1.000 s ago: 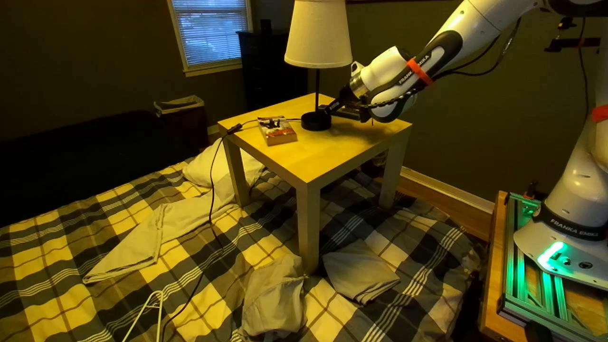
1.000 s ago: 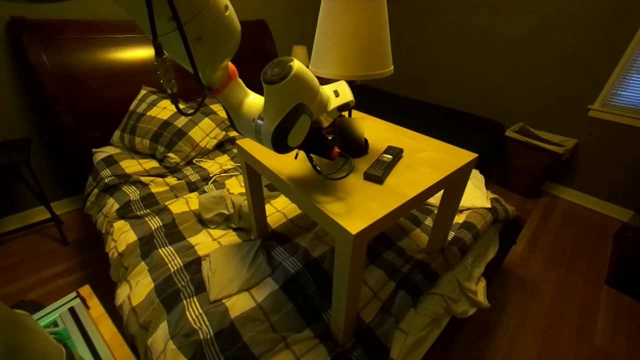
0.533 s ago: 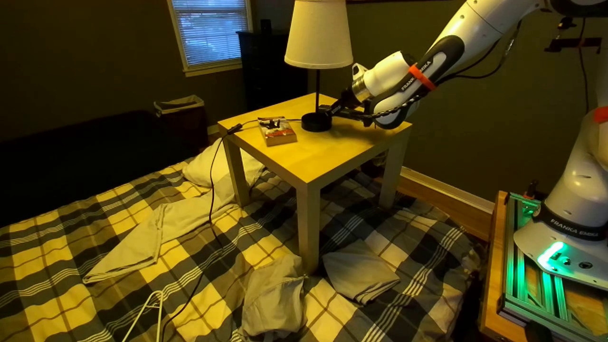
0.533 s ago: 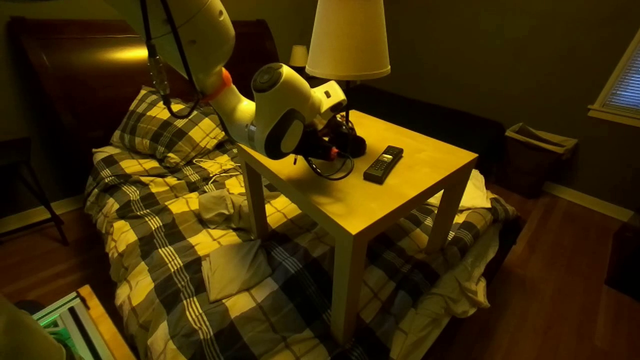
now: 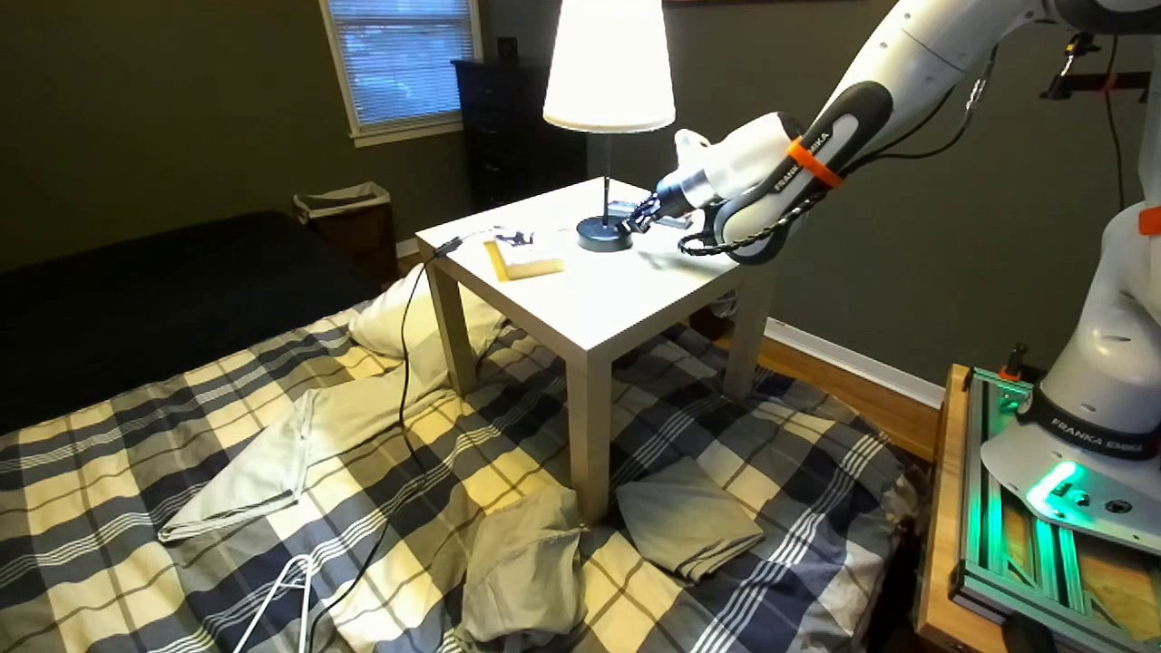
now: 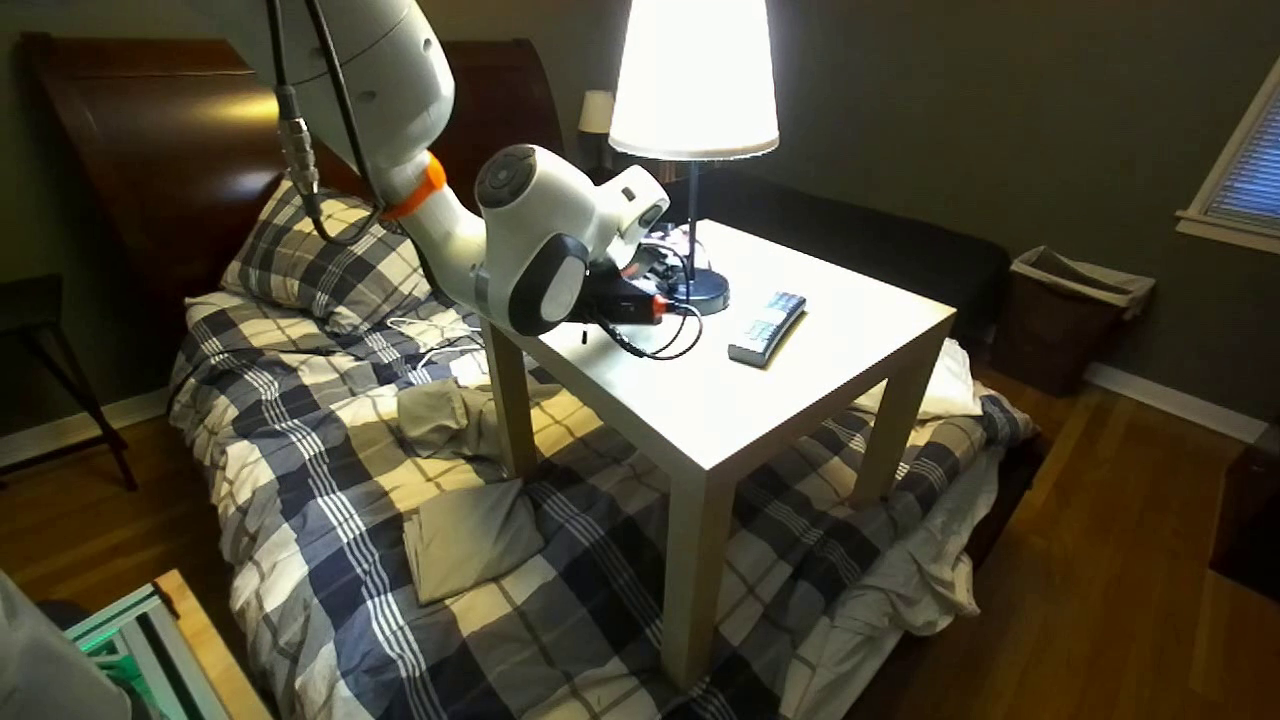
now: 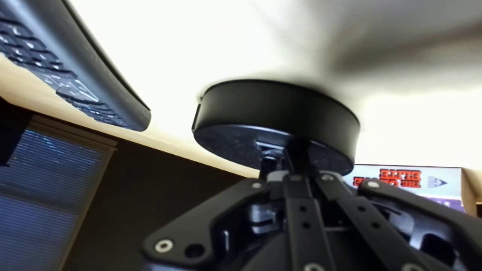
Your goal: Press the button on the base of the lamp to turn it on
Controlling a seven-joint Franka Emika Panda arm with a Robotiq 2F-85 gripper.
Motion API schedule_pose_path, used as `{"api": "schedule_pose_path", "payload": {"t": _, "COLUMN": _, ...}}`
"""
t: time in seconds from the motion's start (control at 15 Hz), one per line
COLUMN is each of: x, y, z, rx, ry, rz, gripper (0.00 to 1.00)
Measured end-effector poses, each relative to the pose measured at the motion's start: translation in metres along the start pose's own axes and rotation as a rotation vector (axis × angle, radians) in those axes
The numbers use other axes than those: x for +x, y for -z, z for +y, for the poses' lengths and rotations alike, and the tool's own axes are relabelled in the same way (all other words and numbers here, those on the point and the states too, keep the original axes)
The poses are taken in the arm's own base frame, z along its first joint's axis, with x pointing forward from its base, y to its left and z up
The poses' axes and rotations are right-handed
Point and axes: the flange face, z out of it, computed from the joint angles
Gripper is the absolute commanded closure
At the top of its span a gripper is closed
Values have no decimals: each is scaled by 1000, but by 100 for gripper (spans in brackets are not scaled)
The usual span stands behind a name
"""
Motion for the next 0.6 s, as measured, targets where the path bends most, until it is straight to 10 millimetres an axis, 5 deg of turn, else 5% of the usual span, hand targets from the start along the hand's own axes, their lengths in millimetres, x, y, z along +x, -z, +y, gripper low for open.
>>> {"api": "schedule_pose_path", "payload": {"t": 0.6, "x": 9, "y": 8, "z": -5, "rx": -14, "ry": -72, "rz": -15, "gripper": 100}}
